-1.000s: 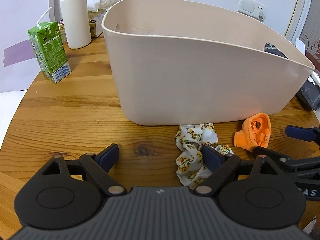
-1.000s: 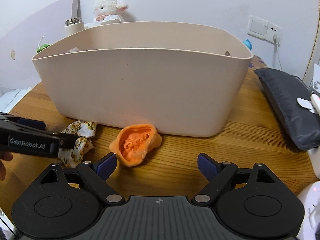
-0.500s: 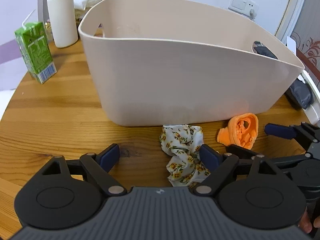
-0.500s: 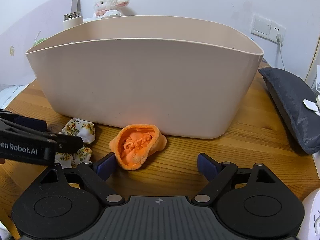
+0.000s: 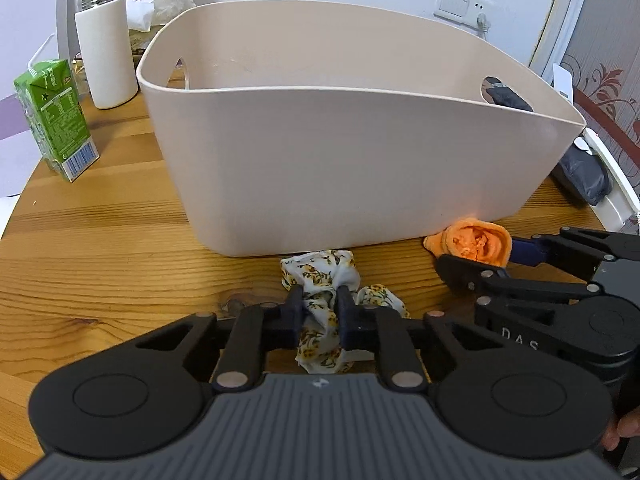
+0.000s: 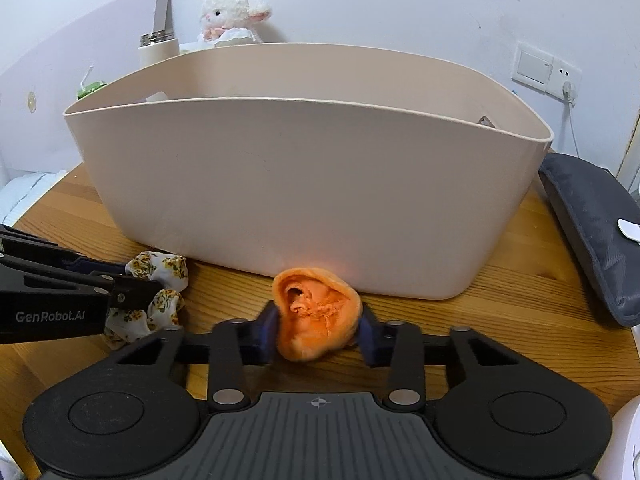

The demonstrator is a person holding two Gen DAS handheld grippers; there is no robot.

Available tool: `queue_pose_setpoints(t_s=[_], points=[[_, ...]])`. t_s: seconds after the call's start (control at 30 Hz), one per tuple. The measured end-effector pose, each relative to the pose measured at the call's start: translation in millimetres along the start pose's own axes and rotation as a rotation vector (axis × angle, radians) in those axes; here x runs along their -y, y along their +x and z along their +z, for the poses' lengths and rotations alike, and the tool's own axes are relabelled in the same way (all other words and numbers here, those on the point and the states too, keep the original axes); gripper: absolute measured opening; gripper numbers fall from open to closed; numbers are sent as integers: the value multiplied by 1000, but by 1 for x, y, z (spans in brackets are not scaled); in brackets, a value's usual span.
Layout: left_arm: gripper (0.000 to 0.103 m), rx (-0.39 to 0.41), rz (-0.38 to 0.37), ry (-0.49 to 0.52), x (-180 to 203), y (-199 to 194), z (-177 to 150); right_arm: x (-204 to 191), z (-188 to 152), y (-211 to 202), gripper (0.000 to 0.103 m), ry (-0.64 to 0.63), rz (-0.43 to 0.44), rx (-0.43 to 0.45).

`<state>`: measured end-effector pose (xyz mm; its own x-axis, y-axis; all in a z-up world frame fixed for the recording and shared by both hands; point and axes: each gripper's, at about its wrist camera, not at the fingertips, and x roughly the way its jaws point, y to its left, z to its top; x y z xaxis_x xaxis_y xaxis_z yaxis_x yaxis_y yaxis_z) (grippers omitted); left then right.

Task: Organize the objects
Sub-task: 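Carry both items over the bin and open both tools to release them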

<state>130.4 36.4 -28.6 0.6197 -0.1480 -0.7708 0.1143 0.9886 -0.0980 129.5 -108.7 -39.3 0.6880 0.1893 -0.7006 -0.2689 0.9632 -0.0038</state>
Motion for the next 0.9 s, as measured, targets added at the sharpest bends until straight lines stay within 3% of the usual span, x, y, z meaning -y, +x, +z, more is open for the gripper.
queue_pose_setpoints(t_s=[0.13, 0.4, 0.9], points=[[9, 2, -4, -12, -1, -2, -2, -2, -2, -2, 19, -9, -20, 6], [7, 29, -23, -12, 1, -21, -7, 10, -4, -18, 17, 34, -23, 29], [7, 188, -32, -10, 3, -89, 7, 22, 15, -92, 17, 49, -25, 225]])
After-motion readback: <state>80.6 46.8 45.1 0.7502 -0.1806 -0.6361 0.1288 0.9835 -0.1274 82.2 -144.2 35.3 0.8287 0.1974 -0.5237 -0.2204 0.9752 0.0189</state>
